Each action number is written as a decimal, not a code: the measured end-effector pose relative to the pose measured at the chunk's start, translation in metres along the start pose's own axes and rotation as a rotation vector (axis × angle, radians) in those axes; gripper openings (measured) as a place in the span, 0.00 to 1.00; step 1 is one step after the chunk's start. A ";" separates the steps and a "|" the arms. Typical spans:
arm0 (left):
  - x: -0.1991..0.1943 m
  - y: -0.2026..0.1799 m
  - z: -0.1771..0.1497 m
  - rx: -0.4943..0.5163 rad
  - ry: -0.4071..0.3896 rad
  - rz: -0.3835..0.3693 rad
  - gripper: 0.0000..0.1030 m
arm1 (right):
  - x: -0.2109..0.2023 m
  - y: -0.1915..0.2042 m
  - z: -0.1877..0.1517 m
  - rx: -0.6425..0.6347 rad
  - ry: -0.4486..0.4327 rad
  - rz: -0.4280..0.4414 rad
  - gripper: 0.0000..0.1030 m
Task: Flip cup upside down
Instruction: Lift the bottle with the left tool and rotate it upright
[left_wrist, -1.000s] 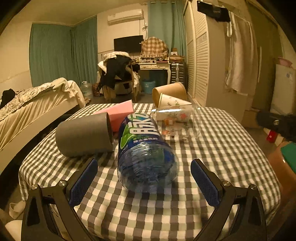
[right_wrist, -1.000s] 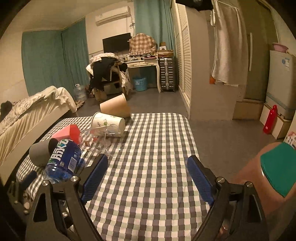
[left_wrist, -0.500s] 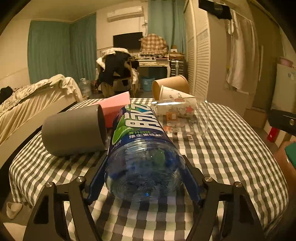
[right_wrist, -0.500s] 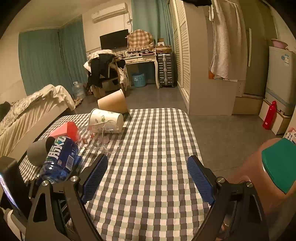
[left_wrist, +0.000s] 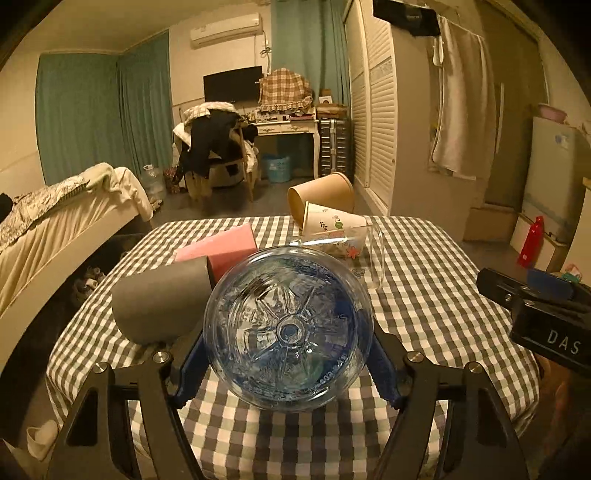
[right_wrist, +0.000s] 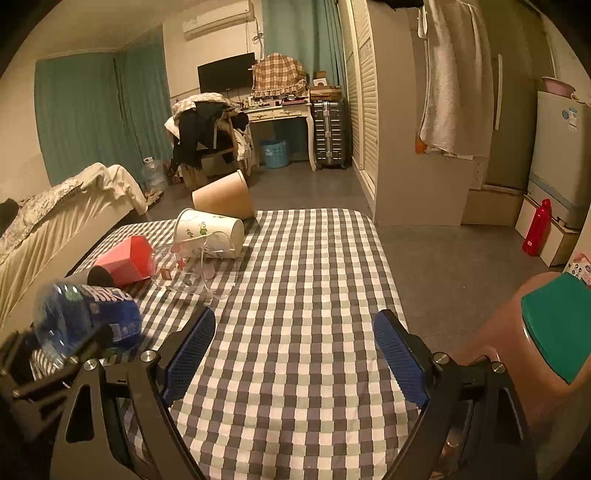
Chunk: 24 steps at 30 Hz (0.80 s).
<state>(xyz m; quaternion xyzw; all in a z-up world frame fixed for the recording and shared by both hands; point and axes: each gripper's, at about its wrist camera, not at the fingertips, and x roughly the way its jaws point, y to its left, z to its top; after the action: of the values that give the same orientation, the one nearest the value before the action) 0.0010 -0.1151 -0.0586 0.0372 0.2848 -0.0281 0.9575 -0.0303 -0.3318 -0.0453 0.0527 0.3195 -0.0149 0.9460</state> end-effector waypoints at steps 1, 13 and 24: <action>0.002 0.000 0.000 -0.001 0.007 -0.002 0.73 | -0.001 0.000 0.000 0.001 0.000 0.000 0.85; 0.009 0.000 0.032 -0.025 0.020 -0.081 0.73 | -0.005 -0.007 0.000 0.030 -0.014 -0.004 0.85; 0.046 -0.010 0.044 -0.045 0.147 -0.145 0.73 | -0.005 -0.010 0.002 0.040 -0.020 -0.018 0.85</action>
<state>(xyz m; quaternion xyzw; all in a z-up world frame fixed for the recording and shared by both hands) 0.0626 -0.1307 -0.0473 -0.0032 0.3566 -0.0882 0.9301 -0.0340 -0.3420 -0.0412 0.0688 0.3101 -0.0304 0.9477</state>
